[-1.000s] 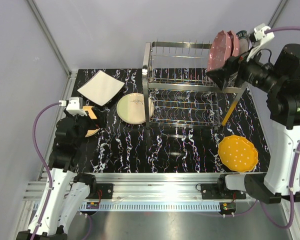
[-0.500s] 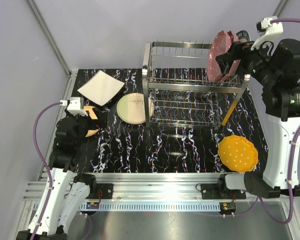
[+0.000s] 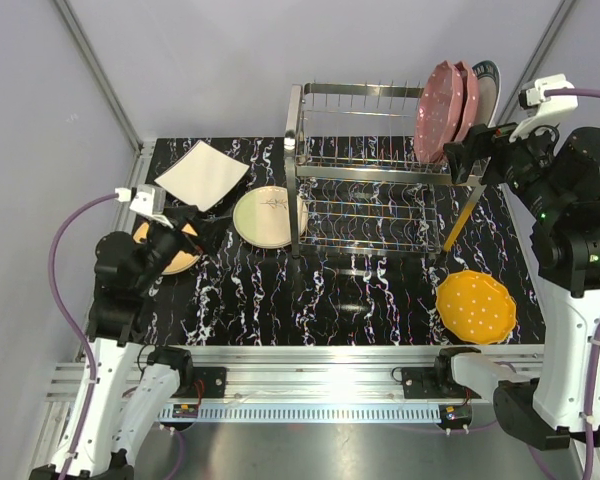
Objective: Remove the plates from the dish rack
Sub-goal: Grab a plate with the left arm
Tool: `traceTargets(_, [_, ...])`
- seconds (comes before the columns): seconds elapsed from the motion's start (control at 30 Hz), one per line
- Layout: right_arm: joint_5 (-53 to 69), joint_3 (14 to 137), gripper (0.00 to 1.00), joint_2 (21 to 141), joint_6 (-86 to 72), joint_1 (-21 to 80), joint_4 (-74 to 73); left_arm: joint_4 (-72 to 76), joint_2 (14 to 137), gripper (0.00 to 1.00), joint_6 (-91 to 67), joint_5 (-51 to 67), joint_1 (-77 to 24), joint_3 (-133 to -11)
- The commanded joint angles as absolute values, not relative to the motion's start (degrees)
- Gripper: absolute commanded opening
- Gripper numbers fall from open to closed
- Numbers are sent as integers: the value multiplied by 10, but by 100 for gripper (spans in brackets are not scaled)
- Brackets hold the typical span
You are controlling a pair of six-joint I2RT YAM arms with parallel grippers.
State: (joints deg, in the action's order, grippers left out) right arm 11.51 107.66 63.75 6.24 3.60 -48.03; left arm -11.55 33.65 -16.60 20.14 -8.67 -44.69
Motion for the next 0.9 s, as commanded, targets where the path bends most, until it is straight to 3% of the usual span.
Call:
traceTargets(0.0, [92, 1063, 98, 625, 76, 35, -466, -78, 346, 99, -199, 265, -91, -514])
traceTargets(0.33, [91, 1013, 99, 592, 76, 32, -468, -74, 386, 99, -240, 298, -137, -578])
traceTargets(0.87, [25, 917, 95, 506, 154, 20, -519, -117, 556, 99, -169, 136, -380, -784])
